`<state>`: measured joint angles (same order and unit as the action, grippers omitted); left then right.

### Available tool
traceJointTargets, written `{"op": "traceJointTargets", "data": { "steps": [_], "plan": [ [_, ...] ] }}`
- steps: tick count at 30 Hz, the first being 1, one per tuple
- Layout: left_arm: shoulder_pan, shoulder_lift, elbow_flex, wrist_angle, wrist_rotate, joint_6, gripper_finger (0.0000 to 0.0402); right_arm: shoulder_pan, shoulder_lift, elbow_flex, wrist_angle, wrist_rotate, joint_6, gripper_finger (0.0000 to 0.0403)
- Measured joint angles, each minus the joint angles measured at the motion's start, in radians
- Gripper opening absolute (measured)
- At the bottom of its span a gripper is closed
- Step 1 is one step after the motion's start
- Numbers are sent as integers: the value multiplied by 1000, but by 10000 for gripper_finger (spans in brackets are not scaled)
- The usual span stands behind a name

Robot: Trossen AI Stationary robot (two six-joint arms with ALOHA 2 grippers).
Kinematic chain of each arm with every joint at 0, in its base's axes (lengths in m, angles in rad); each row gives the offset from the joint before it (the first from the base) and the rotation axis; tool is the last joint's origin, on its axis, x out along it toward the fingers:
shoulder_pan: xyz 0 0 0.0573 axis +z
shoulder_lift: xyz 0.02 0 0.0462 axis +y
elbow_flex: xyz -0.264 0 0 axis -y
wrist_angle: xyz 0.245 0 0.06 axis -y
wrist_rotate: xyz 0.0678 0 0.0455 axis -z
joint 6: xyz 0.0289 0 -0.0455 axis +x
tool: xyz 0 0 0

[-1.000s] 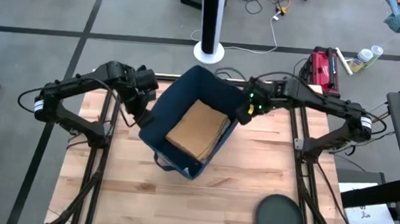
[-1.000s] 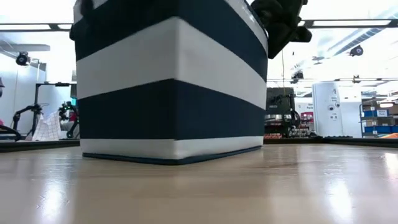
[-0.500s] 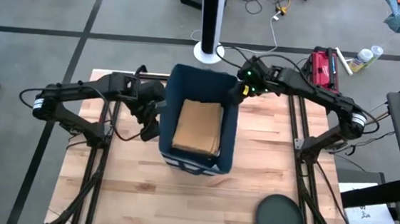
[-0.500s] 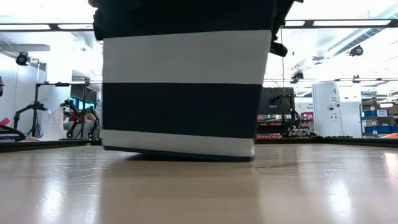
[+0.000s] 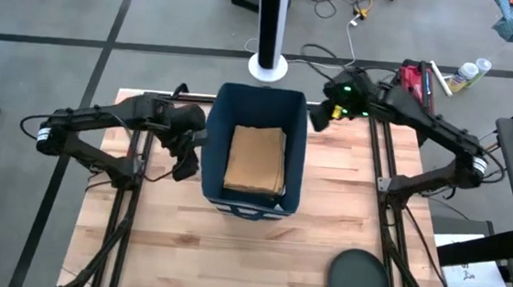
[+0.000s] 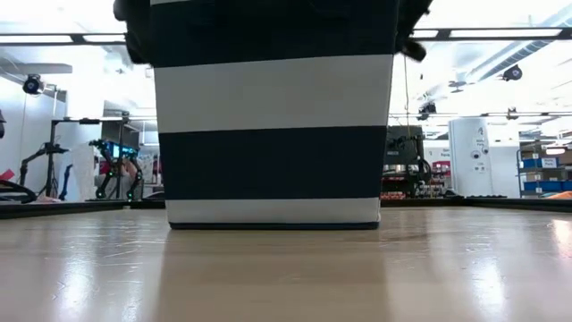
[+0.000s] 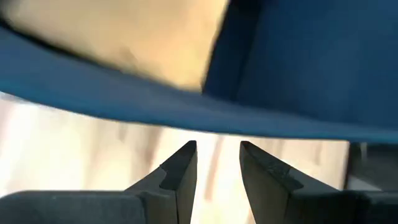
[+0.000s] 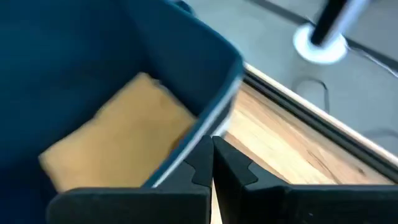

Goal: Fold kitchen towel into neat rectangle
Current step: Return to Home Position

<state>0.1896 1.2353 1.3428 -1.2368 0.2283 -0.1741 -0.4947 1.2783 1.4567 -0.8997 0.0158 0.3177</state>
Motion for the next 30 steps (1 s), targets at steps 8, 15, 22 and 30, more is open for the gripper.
{"op": "traceJointTargets", "data": {
  "steps": [8,15,22,30],
  "plan": [
    [5,-115,3,59,-197,42,113,56,-205,-1,-37,11,31,0],
    [5,-199,3,78,-488,52,113,77,-341,-2,-73,100,19,0],
    [5,-239,2,86,-689,18,113,77,-468,-3,-192,100,-2,0],
    [3,-285,-25,218,-658,21,113,77,-570,-3,-362,120,-45,0]
  ]
}}
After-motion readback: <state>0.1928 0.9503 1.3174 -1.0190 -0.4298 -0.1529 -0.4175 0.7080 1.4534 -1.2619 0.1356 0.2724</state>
